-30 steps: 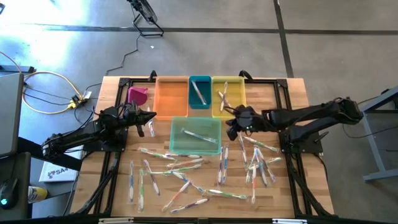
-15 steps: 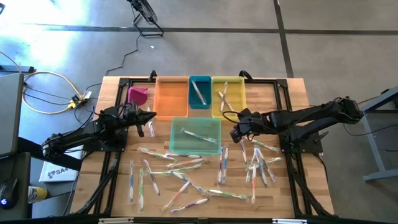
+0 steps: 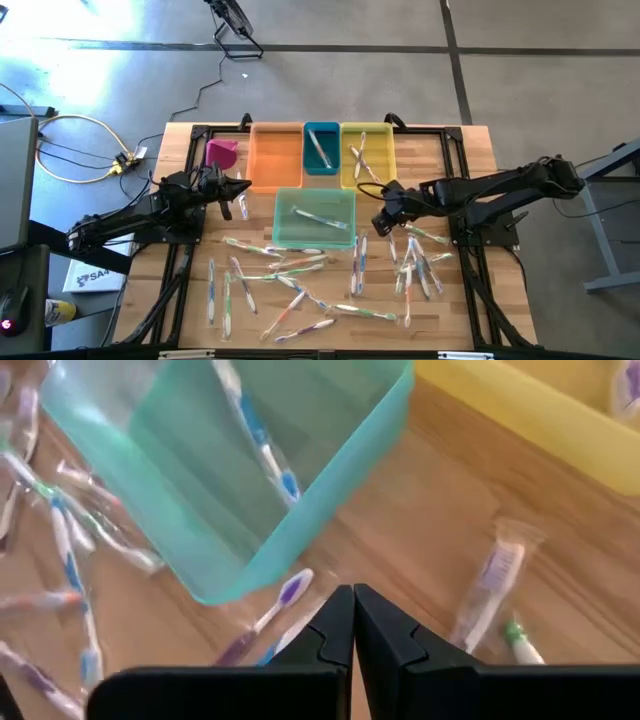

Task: Pick & Place Toothbrushes
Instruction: Put the green toothbrush into the orange bin

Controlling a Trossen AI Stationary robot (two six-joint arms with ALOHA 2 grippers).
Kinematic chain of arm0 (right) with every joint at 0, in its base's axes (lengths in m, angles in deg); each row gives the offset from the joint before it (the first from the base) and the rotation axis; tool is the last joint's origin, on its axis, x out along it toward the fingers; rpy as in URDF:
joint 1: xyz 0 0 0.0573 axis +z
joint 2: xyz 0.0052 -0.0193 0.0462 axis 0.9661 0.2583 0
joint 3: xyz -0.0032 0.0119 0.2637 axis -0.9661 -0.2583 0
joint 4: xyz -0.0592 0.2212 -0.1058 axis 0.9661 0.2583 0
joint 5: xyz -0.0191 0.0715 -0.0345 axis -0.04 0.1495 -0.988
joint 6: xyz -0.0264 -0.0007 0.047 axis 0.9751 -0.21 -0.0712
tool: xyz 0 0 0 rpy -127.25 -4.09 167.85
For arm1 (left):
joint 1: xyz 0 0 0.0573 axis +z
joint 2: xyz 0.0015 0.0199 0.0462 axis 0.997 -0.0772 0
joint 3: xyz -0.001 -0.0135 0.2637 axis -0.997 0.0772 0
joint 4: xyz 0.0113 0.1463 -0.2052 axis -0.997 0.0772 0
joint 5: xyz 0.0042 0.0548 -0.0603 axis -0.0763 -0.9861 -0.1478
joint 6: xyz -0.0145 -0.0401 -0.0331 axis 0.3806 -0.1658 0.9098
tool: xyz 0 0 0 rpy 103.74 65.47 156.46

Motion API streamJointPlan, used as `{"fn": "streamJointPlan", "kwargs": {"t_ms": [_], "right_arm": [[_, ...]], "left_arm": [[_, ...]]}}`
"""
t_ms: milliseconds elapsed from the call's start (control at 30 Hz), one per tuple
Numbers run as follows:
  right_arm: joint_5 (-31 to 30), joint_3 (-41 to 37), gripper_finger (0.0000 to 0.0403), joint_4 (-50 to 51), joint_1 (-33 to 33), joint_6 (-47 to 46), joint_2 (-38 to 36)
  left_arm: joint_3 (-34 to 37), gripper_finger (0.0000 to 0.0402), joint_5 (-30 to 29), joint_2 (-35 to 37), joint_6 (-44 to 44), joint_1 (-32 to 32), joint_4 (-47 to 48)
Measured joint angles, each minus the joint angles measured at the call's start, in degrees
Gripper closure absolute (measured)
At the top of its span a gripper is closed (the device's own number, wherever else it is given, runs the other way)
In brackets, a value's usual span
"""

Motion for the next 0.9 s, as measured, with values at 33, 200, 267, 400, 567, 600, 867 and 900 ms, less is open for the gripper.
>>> {"fn": "streamJointPlan", "kwargs": {"t_ms": [33,200,267,400,567,600,867,900], "right_arm": [[0.6,0.0,0.0399,0.7,0.0,0.0,0.0],[1.0,0.0,0.0399,8.4,0.0,0.0,0.0],[1.0,0.0,0.0399,12.1,0.0,-0.1,0.0],[1.0,0.0,0.0399,17.3,0.0,-1.4,0.0],[0.5,0.0,0.0399,19.3,0.0,-1.5,0.0],[0.4,0.0,0.0399,19.3,0.0,-1.5,0.0],[0.0,0.0,0.0362,19.3,0.0,-1.5,0.8],[-0.4,0.0,0.035,19.3,0.0,-1.4,1.1]], "left_arm": [[0.0,0.0402,0.0,0.0,0.0,0.0,0.0],[0.0,0.0402,0.0,0.0,0.0,0.0,0.0],[0.0,0.0402,0.0,0.0,0.0,0.0,0.0],[0.0,0.0402,0.0,0.0,0.0,0.0,0.0],[0.0,0.0402,0.0,0.0,0.0,0.0,-0.1],[0.0,0.0402,0.0,0.0,0.0,0.0,-0.3],[0.1,0.0402,0.0,0.0,0.0,0.0,-1.2],[0.1,0.0402,0.0,0.0,0.0,0.0,-1.2]]}}
